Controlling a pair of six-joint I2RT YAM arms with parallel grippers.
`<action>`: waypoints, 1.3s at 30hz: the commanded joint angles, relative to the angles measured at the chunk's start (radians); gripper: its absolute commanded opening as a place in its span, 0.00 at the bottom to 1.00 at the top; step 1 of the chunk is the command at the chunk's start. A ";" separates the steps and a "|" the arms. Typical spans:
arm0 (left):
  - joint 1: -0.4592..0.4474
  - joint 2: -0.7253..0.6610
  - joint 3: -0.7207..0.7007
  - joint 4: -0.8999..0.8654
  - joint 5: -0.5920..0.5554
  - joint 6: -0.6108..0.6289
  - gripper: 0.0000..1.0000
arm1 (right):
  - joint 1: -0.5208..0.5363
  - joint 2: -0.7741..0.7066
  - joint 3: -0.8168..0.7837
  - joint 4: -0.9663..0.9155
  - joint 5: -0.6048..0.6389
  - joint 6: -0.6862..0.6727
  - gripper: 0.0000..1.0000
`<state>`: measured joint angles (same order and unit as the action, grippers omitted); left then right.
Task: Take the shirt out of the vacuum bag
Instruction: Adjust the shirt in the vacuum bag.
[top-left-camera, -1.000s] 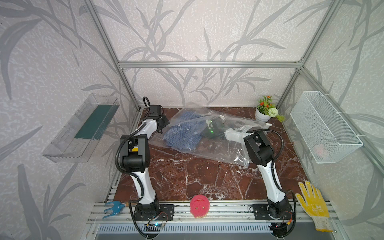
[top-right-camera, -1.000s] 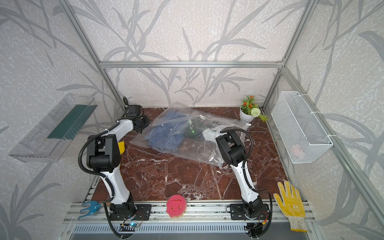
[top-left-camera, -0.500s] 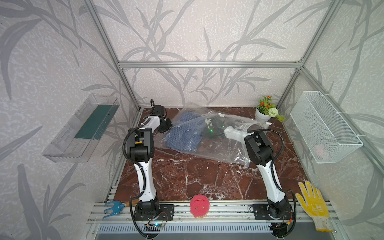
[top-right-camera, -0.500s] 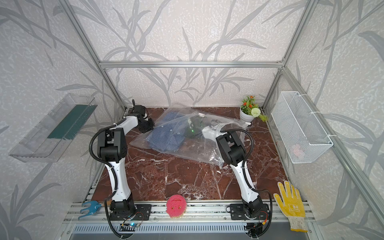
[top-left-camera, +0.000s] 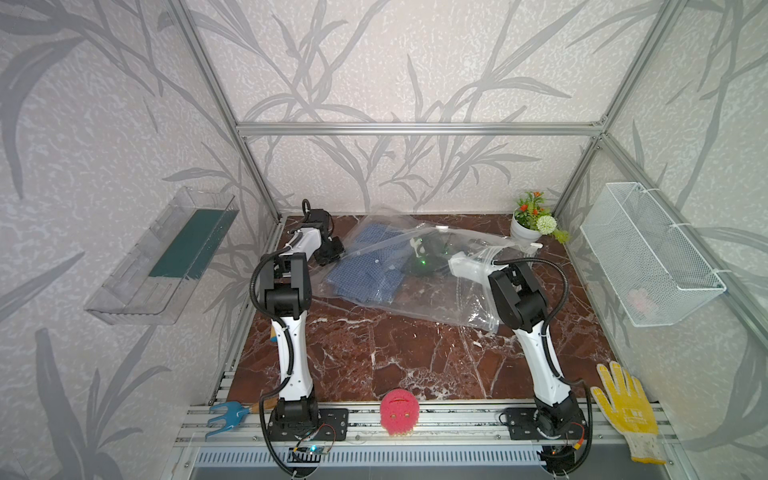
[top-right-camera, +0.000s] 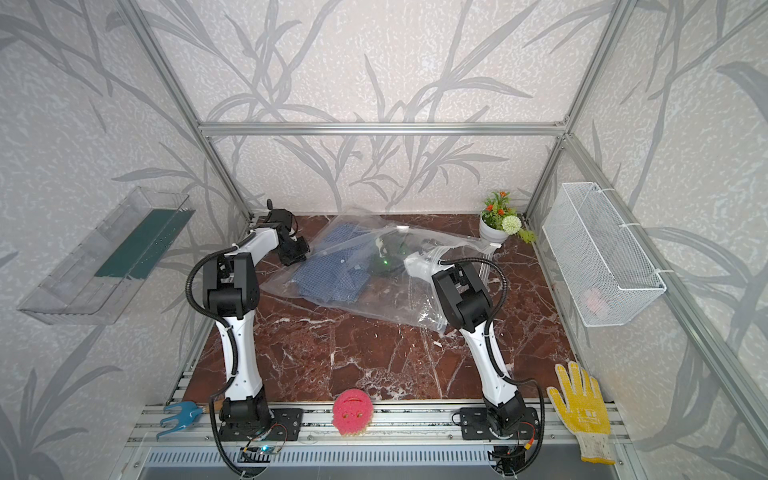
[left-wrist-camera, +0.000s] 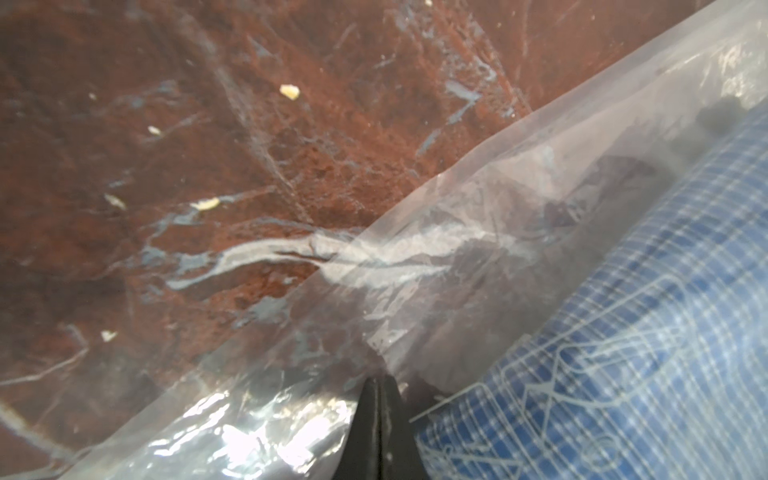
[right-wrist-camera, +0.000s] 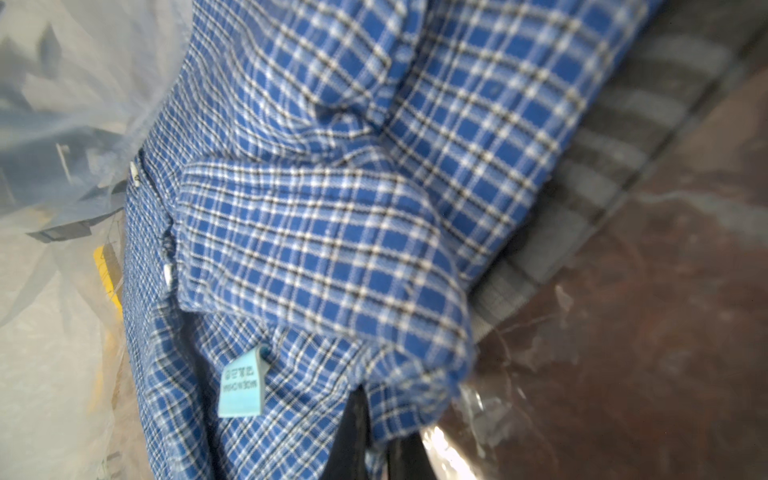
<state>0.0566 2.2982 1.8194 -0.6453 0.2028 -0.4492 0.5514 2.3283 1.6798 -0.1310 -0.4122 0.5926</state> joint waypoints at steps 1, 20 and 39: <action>0.007 0.050 -0.004 -0.077 -0.022 -0.019 0.00 | -0.004 -0.052 -0.112 -0.116 -0.005 -0.025 0.00; 0.027 0.022 -0.065 0.001 0.040 -0.034 0.00 | -0.154 -0.526 -0.716 -0.114 0.030 -0.026 0.00; 0.034 -0.002 -0.102 0.056 0.073 -0.035 0.00 | -0.508 -0.894 -0.982 -0.382 0.145 -0.151 0.00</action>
<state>0.0860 2.2803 1.7580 -0.5518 0.2955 -0.4751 0.0608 1.4616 0.7254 -0.4412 -0.3126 0.4397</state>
